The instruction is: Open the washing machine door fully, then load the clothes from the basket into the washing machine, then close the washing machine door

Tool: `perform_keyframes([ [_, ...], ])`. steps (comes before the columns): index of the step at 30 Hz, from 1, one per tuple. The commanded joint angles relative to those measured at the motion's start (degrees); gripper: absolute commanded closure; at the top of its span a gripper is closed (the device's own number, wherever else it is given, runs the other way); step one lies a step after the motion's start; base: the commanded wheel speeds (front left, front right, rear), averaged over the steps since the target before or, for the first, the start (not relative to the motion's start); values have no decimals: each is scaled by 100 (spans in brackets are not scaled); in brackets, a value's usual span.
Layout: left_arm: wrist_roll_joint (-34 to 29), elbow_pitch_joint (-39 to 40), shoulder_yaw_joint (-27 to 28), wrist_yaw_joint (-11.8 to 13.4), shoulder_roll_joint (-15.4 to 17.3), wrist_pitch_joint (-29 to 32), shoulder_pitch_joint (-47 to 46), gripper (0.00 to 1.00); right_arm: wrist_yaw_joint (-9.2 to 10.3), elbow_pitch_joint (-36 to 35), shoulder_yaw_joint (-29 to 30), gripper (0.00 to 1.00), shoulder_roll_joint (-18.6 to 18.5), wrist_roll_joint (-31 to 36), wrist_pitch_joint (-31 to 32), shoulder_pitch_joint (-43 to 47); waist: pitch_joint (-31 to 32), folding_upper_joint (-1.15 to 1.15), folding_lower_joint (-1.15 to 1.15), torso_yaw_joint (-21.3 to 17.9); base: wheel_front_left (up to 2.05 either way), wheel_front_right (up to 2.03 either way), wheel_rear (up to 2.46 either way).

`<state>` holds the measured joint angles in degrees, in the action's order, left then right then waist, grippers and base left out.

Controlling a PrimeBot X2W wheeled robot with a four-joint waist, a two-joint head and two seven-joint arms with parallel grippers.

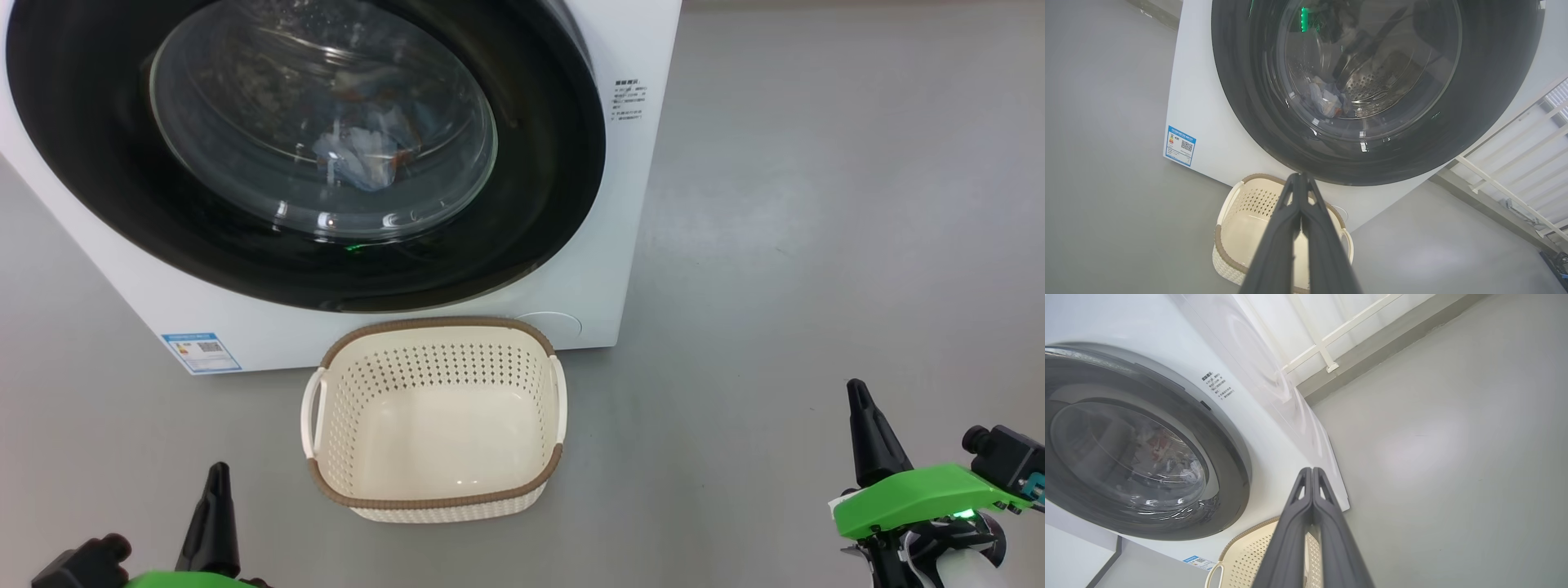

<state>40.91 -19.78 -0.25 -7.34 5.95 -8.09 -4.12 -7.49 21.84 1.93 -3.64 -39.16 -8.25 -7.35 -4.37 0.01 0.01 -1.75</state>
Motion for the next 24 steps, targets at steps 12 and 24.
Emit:
perform_keyframes([
  [12,756,228,180,0,-1,207,-110,100,0,-252,54,100,-21,-775,217,-52,59,-1,0,24,0,0,0],
  [24,1458,276,262,-3,-51,410,-133,100,0,-332,121,100,-5,-1503,421,-31,120,-1,-1,49,0,0,0],
])
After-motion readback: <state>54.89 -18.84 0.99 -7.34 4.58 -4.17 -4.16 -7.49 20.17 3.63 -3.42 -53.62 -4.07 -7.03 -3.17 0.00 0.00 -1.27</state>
